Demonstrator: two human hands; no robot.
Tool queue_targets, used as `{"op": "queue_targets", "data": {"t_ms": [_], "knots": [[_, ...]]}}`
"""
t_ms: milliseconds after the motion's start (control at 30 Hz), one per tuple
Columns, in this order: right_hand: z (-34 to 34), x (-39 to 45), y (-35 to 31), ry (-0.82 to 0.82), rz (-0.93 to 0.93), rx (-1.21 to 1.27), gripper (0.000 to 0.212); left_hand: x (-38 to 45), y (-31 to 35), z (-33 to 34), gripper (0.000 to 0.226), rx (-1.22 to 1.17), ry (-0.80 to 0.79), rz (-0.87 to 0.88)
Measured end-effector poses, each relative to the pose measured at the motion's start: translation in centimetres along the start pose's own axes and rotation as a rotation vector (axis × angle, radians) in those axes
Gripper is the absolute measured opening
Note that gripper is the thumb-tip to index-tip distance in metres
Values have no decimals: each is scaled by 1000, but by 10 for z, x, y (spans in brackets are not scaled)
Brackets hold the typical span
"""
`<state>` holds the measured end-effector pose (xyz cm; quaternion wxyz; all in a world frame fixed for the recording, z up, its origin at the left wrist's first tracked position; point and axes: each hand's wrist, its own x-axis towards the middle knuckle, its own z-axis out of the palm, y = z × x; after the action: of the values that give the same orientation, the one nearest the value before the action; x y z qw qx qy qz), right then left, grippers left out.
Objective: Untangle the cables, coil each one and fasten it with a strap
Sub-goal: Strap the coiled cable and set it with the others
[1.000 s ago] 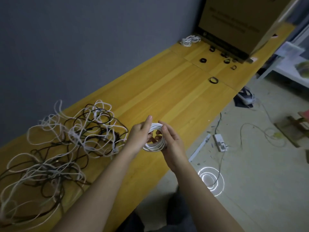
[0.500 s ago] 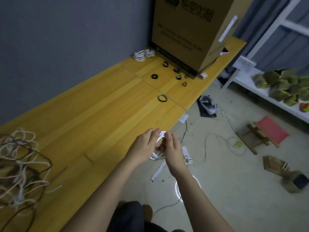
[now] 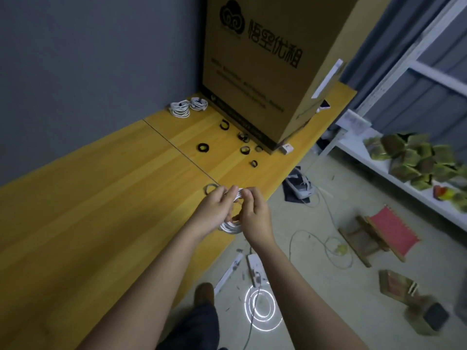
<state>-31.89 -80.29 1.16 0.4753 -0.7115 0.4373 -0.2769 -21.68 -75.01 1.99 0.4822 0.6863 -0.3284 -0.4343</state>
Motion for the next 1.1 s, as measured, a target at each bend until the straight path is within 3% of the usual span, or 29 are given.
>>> {"op": "queue_targets", "data": {"t_ms": [100, 233, 333, 433, 633, 900, 1100], "knots": [[-3, 51, -2, -77, 23, 83, 27, 47, 9, -1, 32, -2, 105, 52], [-7, 105, 6, -244, 135, 178, 44, 97, 16, -4, 32, 237, 183, 154], [-15, 138, 9, -451, 262, 250, 38, 120, 18, -9, 30, 318, 209, 157], [-17, 171, 10, -540, 359, 411, 33, 146, 22, -18, 20, 298, 203, 149], [14, 232, 27, -450, 179, 191, 32, 207, 19, -28, 30, 243, 244, -18], [2, 328, 71, -463, 127, -74, 28, 280, 7, -30, 40, 209, 296, -147], [-11, 382, 99, -442, 80, -211, 28, 331, -20, -40, 22, 326, 373, -243]]}}
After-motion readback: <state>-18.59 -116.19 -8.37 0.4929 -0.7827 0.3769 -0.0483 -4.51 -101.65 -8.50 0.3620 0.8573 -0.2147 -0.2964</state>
